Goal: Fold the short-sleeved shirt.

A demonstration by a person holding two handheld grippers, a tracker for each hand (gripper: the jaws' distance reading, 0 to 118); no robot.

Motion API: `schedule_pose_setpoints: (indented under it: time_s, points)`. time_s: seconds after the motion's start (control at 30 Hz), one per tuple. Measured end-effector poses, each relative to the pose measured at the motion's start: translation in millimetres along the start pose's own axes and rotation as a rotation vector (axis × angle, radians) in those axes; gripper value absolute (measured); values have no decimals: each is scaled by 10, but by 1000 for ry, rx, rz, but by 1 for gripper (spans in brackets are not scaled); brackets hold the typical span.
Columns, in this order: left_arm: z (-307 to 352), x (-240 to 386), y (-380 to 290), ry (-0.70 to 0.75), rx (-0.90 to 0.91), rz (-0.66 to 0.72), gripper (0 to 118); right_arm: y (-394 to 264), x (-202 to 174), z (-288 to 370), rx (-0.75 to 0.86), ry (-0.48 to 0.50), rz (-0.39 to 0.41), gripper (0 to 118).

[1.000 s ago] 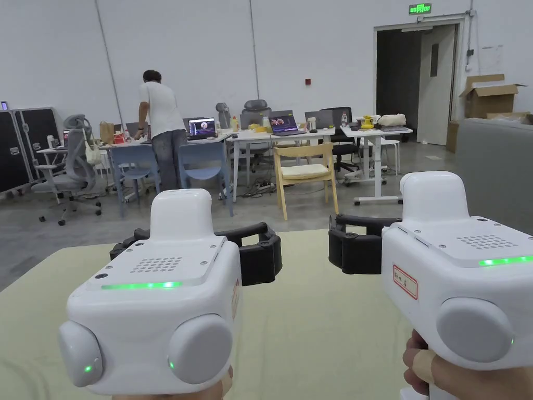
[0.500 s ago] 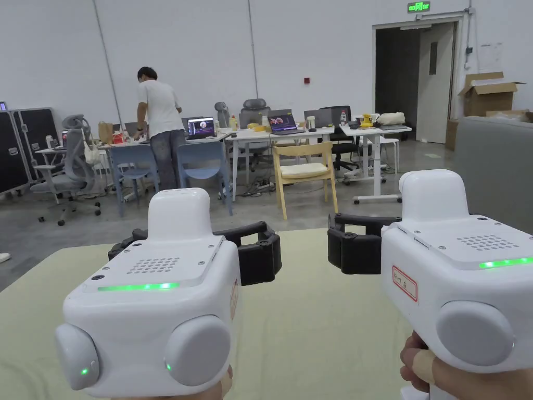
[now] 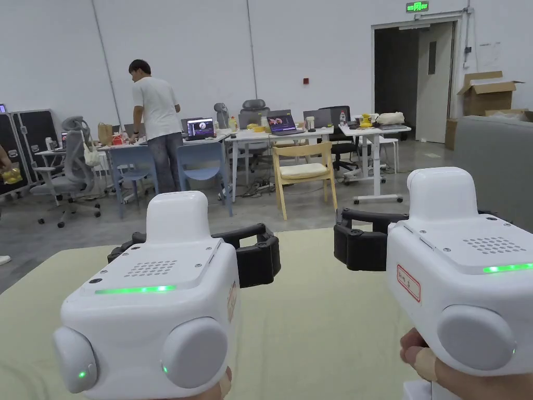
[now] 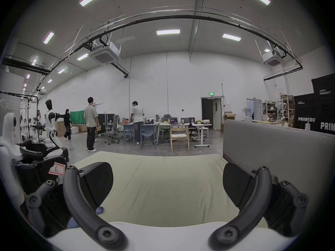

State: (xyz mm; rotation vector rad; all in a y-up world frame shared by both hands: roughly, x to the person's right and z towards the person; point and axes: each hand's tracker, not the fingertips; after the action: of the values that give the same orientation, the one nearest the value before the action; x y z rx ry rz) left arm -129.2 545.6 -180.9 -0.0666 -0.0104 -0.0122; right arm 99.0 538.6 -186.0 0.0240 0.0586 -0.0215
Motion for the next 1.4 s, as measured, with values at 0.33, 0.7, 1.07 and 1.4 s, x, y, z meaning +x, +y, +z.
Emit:
schedule_pose_setpoints:
  time_s: [0.33, 0.7, 1.07, 1.4]
  points:
    - [18, -12, -2, 22, 15, 3, 118, 1, 2, 9, -6, -3, 27, 118]
    - [-71, -21, -236, -66, -46, 94, 0, -33, -44, -84, -80, 16, 9, 2]
    - [259, -938, -167, 182, -21, 111, 0, -74, -758, -267, -90, 233, 13, 2]
    - [1038, -2383, -466, 529, -185, 83, 0, -458, -2789, -96, -198, 841, 61, 2]
